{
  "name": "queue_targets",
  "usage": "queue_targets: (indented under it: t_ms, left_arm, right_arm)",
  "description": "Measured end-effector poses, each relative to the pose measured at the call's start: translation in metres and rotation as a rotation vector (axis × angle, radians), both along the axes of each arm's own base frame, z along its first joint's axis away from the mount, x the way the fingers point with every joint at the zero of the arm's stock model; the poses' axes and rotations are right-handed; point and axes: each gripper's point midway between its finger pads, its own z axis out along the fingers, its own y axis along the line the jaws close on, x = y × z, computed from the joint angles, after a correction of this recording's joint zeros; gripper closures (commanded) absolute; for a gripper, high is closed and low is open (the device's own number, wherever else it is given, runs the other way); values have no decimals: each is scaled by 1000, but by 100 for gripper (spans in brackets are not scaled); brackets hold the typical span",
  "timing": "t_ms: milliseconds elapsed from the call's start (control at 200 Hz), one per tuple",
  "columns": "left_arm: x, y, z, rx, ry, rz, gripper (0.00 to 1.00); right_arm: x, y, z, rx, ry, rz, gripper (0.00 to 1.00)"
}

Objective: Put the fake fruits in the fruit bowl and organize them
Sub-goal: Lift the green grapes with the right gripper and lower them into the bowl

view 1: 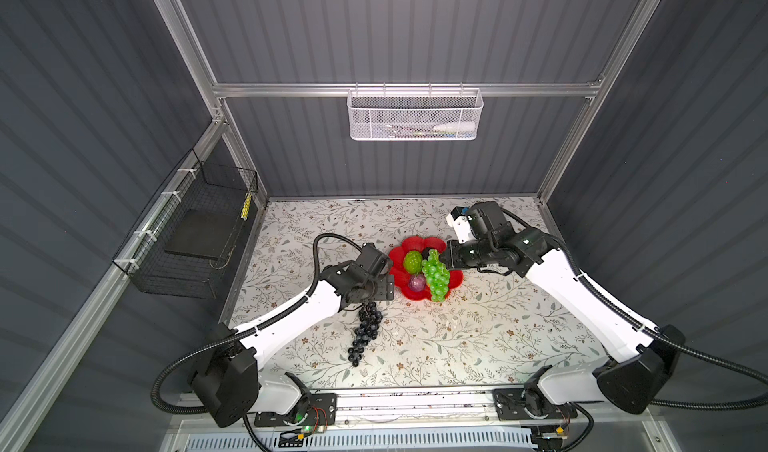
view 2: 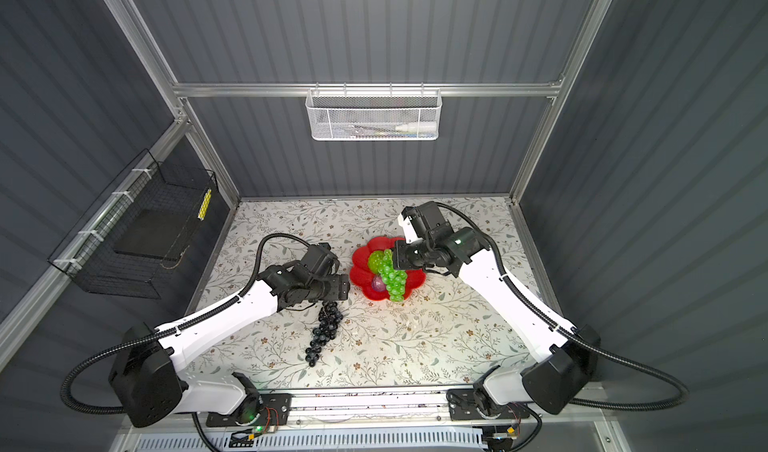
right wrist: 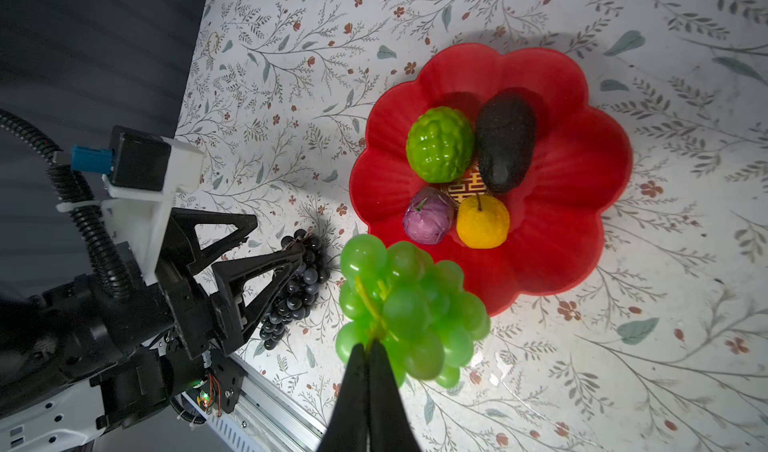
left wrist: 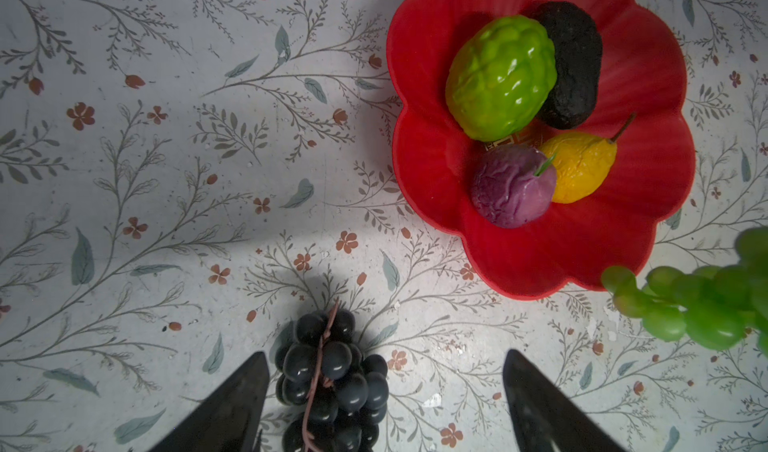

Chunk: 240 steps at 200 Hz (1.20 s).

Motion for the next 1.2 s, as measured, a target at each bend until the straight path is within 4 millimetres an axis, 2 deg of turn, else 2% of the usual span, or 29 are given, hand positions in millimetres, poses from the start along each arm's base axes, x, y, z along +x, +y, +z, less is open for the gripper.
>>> queue_targets:
  t_ms: [245,490,645,825,991,1201]
  left_arm:
    - [1,3,12,-17,-35,8,11]
    - [0,4,10,-11,-30,9,11]
    - [-1,5,8,-10,-25,12,11]
    - [-1,5,8,-11,-26,13,11]
    - [-1,5,8,-13,-25,16,11]
    - [-1,5,7,-13,-23,19,11]
  right_arm:
    - [4,18,-5,50,17,21,100]
    - [8,23,-9,80,13,9,100]
    - [7,23,-20,79,29,6,100]
    - [5,18,-39,62,59,-1,100]
    - [6,2,-59,58,96,-33,100]
    - [8,-11,-64,80,100,-42,100]
